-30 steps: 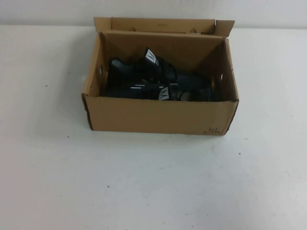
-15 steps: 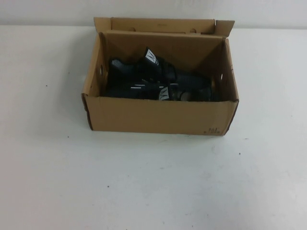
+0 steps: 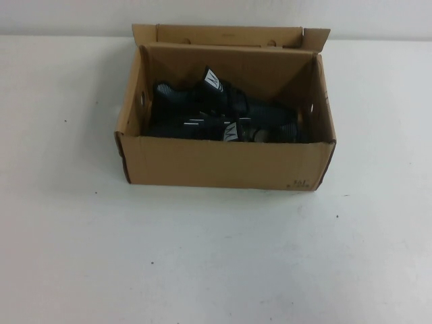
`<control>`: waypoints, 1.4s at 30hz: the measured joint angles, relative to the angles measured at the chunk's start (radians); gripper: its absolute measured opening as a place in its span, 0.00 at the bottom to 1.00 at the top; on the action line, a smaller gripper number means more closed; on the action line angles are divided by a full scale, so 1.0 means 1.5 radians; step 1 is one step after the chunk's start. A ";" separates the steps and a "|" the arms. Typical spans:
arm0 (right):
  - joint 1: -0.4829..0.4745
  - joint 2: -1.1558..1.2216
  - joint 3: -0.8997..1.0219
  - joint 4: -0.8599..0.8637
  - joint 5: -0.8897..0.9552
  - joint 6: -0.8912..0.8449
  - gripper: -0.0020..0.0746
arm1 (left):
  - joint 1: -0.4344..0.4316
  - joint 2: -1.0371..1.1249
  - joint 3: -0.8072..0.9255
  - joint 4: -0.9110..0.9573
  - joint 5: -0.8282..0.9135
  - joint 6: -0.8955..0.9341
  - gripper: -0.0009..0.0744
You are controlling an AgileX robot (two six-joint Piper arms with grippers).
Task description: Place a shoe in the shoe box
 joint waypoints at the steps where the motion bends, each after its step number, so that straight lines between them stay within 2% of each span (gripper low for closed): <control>1: 0.000 0.000 0.000 0.000 0.000 0.000 0.00 | 0.000 0.000 0.012 0.007 0.000 -0.001 0.01; 8: 0.000 0.000 0.000 0.000 0.000 0.000 0.00 | -0.002 0.000 0.099 0.016 -0.013 -0.023 0.01; 12: 0.000 0.000 0.000 0.000 0.000 0.000 0.00 | -0.024 -0.008 0.157 0.021 -0.033 -0.045 0.01; 18: 0.000 0.000 0.000 0.001 0.000 0.000 0.00 | -0.039 -0.011 0.213 0.057 -0.060 -0.127 0.01; 28: 0.000 0.000 0.000 0.003 0.000 0.000 0.00 | -0.039 -0.011 0.224 0.071 -0.016 -0.131 0.01; 42: 0.000 0.000 0.000 0.003 0.000 0.000 0.00 | -0.039 -0.011 0.224 0.071 -0.015 -0.129 0.01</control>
